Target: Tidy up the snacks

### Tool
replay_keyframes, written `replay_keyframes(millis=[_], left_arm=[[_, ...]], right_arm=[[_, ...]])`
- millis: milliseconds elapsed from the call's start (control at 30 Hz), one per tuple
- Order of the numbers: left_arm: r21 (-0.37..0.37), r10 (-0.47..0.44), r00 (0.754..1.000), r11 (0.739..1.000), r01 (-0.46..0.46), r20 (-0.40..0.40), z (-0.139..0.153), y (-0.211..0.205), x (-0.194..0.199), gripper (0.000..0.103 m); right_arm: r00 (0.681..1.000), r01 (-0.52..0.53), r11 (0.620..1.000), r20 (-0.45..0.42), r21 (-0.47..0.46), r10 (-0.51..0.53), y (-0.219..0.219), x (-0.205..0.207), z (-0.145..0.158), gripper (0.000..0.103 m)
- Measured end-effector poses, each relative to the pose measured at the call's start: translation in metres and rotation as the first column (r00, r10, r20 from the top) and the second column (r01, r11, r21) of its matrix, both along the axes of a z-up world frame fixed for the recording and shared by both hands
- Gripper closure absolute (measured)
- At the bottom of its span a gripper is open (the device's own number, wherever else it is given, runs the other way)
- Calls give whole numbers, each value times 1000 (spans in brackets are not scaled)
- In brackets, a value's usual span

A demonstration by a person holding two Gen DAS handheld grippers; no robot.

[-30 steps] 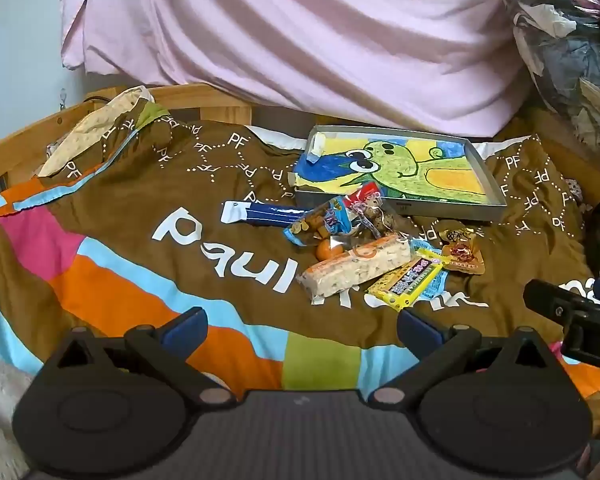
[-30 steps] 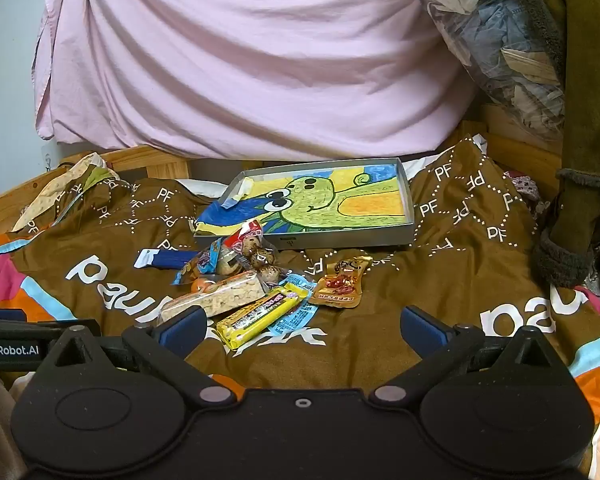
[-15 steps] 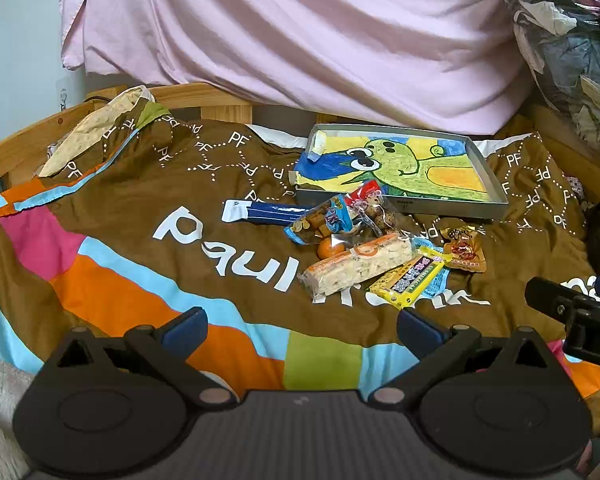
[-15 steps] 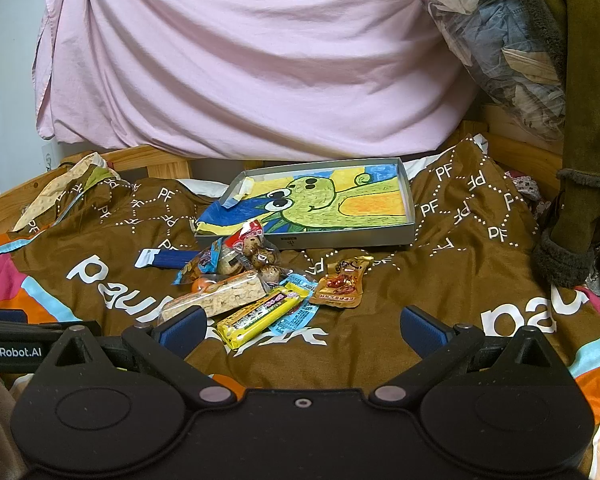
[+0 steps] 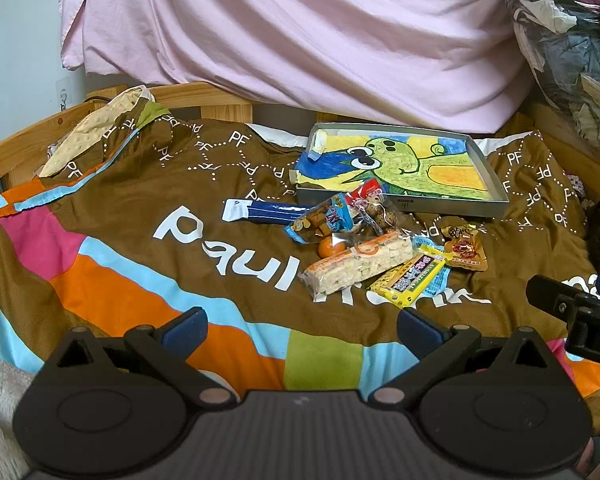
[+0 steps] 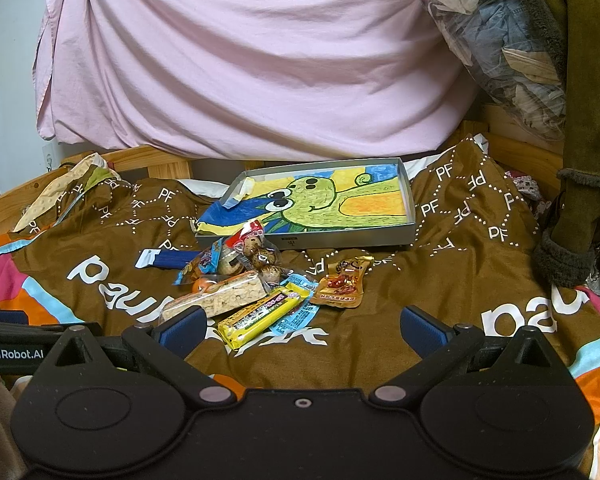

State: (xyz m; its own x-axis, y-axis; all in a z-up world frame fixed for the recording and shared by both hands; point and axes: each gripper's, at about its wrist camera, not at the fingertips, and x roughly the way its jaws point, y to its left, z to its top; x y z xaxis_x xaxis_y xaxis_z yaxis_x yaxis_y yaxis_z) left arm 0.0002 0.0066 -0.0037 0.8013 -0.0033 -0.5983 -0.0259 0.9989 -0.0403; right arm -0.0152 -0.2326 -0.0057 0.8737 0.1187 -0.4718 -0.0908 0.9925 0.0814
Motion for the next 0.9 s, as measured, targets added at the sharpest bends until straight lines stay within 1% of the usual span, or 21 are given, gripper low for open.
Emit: replay_keyframes(millis=[633,900], left_arm=[[3,5,1000,1000,-5,-3,-4,1,-2,0],[25,20,999,1000,-20,-32,-6,0,0,0]], right_arm=[[1000,0,1000,0,1,0,0,0,0,1],[1000,5,1000,0,1,-5,-1,-1,0,1]])
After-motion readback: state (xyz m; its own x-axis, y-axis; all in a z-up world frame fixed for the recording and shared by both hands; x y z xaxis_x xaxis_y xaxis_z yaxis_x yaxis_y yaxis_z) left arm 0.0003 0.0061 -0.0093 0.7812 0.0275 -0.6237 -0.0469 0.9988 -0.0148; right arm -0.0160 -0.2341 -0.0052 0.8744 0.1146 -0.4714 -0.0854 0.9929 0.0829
